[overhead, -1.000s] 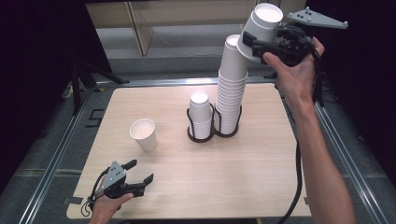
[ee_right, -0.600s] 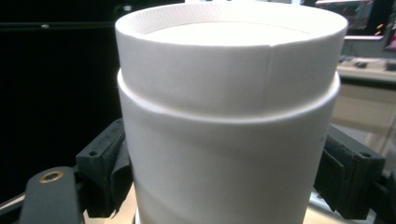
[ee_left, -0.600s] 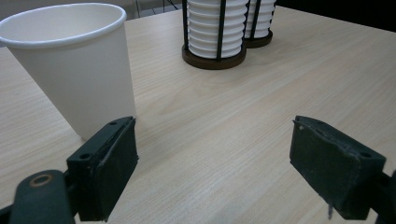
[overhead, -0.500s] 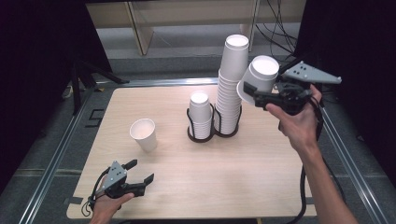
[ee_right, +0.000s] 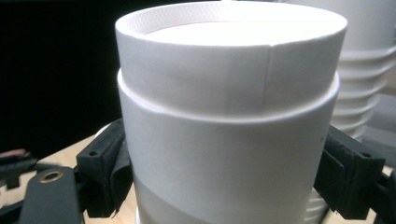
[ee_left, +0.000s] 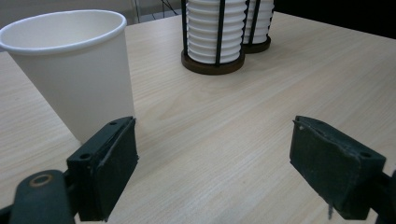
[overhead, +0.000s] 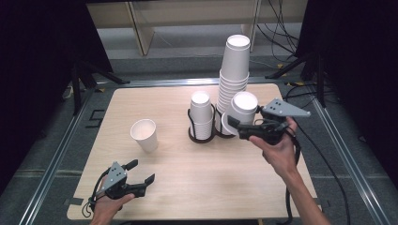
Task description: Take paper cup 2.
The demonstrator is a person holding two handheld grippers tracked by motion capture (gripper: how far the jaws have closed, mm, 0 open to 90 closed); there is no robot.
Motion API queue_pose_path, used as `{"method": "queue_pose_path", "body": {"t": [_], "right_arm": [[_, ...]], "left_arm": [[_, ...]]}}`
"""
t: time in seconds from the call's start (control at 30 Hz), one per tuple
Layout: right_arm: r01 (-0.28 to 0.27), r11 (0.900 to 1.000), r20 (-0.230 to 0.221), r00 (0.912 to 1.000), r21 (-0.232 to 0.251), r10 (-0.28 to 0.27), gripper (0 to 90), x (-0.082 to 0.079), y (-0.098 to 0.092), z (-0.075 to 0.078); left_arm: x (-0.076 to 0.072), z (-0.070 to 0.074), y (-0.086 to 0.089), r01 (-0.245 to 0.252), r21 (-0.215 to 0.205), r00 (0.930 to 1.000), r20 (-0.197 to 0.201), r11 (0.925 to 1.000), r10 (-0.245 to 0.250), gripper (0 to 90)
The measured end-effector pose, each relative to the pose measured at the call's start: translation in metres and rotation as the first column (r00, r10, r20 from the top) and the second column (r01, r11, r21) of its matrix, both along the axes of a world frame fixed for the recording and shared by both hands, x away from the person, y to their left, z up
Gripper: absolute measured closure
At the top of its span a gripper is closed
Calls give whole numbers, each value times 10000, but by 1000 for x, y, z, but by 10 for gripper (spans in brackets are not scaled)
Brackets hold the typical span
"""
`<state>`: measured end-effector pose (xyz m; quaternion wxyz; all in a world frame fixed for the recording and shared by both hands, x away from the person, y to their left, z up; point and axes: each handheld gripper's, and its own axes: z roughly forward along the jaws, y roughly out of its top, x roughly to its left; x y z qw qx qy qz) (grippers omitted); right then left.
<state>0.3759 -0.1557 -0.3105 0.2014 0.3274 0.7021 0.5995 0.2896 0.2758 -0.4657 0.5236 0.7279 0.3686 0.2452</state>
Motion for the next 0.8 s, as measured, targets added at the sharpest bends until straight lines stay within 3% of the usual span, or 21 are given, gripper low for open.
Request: {"method": "queue_pose_path", "body": {"t": [0.03, 0.1, 0.13, 0.2, 0.27, 0.43, 0.5, 0.57, 0.6, 0.77, 0.8], "right_arm": [[-68, 9999, -197, 9998, -140, 65, 178, -2, 4, -5], [-264, 9995, 14, 9996, -186, 265, 178, -1, 11, -16], [-544, 9985, -263, 9982, -79, 541, 178, -2, 16, -21], [-745, 9972, -316, 9967, 20, 745, 178, -3, 24, -31], [-994, 9950, -166, 9949, -99, 992, 178, -3, 33, -43], [-1647, 9863, -798, 9833, -55, 1637, 178, -6, 56, -62], [-1794, 9834, -624, 9821, -256, 1776, 178, -5, 63, -67], [-1941, 9807, -697, 9789, -241, 1921, 178, -6, 71, -71], [-2000, 9793, -637, 9782, -312, 1977, 178, -5, 75, -74], [-2407, 9694, -904, 9676, -486, 2357, 178, -8, 93, -83], [-2580, 9653, -807, 9638, -412, 2542, 178, -7, 97, -85]], "left_arm": [[0, 0, 0, 27, 0, 10000, 25, 10000, -27, 148], [-1, 1, -1, 85, -18, 9999, 86, 10000, -85, 148], [-1, 1, -2, 117, -9, 9999, 123, 9999, -117, 148], [-1, 0, -3, 221, -192, 9994, 257, 9996, -216, 148], [-2, 2, -3, 239, -77, 9994, 250, 9997, -237, 148], [-3, 2, -7, 631, -358, 9967, 540, 9974, -611, 147], [-5, 4, -7, 707, -220, 9962, 531, 9973, -694, 147], [-4, 4, -9, 904, -462, 9936, 721, 9948, -869, 147], [-6, 5, -9, 923, -403, 9940, 619, 9949, -897, 147], [-8, 9, -14, 1296, -611, 9880, 928, 9897, -1236, 147], [-4, 9, -16, 1596, -725, 9789, 1404, 9845, -1483, 147]]}}
